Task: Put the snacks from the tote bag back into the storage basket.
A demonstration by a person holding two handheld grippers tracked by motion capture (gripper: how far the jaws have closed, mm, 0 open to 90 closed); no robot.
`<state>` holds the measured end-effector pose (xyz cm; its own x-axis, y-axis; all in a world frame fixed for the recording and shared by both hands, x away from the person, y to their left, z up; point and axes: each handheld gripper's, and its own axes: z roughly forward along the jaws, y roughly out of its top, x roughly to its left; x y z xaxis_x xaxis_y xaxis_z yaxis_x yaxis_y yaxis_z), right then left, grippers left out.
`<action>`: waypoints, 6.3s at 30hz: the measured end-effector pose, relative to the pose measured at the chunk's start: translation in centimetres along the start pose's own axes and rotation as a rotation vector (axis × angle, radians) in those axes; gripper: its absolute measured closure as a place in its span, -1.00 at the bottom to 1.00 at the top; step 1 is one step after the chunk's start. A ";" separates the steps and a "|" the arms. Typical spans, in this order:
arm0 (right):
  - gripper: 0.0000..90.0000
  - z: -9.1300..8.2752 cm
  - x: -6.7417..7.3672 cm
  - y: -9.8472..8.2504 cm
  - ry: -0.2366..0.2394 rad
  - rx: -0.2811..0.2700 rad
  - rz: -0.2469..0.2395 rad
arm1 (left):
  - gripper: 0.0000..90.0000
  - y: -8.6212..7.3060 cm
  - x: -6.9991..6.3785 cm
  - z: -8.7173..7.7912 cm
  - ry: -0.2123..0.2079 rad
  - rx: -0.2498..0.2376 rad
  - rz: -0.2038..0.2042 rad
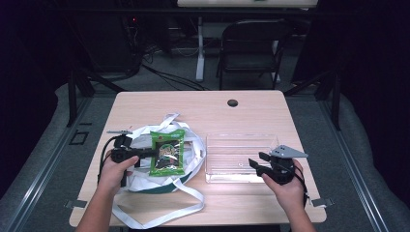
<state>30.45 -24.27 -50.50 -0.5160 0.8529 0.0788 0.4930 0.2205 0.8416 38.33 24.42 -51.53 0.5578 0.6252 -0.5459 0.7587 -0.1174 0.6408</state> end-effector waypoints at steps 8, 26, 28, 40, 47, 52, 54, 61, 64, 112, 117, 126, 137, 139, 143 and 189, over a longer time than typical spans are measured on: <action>0.09 0.0 0.0 0.0 -0.001 0.000 -0.005 | 0.63 0.3 -0.6 -0.6 0.013 -0.042 0.033; 0.10 0.0 0.2 0.5 0.011 0.009 -0.025 | 0.63 1.1 -2.4 -1.6 0.015 -0.108 0.087; 0.10 -0.1 0.1 0.8 0.007 0.017 -0.032 | 0.63 1.3 -2.9 -1.8 0.020 -0.121 0.107; 0.13 -0.4 0.4 4.0 0.037 0.051 -0.133 | 0.64 2.8 -5.3 -2.1 0.011 -0.173 0.191; 0.14 -0.3 0.3 5.8 0.077 0.119 -0.206 | 0.64 3.7 -6.3 -2.1 0.020 -0.181 0.223; 0.14 -0.4 0.3 6.9 0.100 0.145 -0.247 | 0.64 4.4 -6.8 -2.1 0.028 -0.190 0.239; 0.15 -0.5 0.3 7.3 0.101 0.162 -0.267 | 0.64 4.6 -6.9 -2.1 0.028 -0.195 0.245; 0.23 -0.5 0.6 9.1 0.111 0.240 -0.329 | 0.64 5.2 -7.4 -1.4 0.019 -0.201 0.260; 0.25 -0.4 0.9 10.2 0.108 0.261 -0.384 | 0.64 5.6 -7.9 -0.8 0.007 -0.201 0.268; 0.27 -0.5 3.2 19.8 0.280 0.398 -0.733 | 0.64 7.2 -11.7 3.7 -0.047 -0.139 0.374; 0.24 -0.7 3.2 20.5 0.275 0.394 -0.744 | 0.64 7.4 -12.1 4.1 -0.047 -0.129 0.383; 0.19 -0.6 3.6 21.4 0.269 0.392 -0.780 | 0.64 7.4 -12.9 5.1 -0.058 -0.106 0.408; 0.15 0.0 4.6 21.9 0.290 0.404 -0.812 | 0.64 7.4 -14.1 6.4 -0.083 -0.089 0.435; 0.14 0.1 4.7 22.0 0.287 0.409 -0.822 | 0.64 7.4 -14.4 6.6 -0.086 -0.084 0.442; 0.12 0.3 4.9 22.0 0.291 0.411 -0.823 | 0.64 7.4 -14.9 7.1 -0.094 -0.070 0.453; 0.65 2.1 4.6 21.4 0.385 0.563 -0.772 | 0.65 7.1 -15.5 7.2 -0.148 -0.070 0.480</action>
<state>40.08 -14.62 -33.22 -0.9721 0.1969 -0.1278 0.1372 0.9184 0.3710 37.49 8.38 -42.39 0.8839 0.3967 -0.2479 0.3830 -0.3096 0.8703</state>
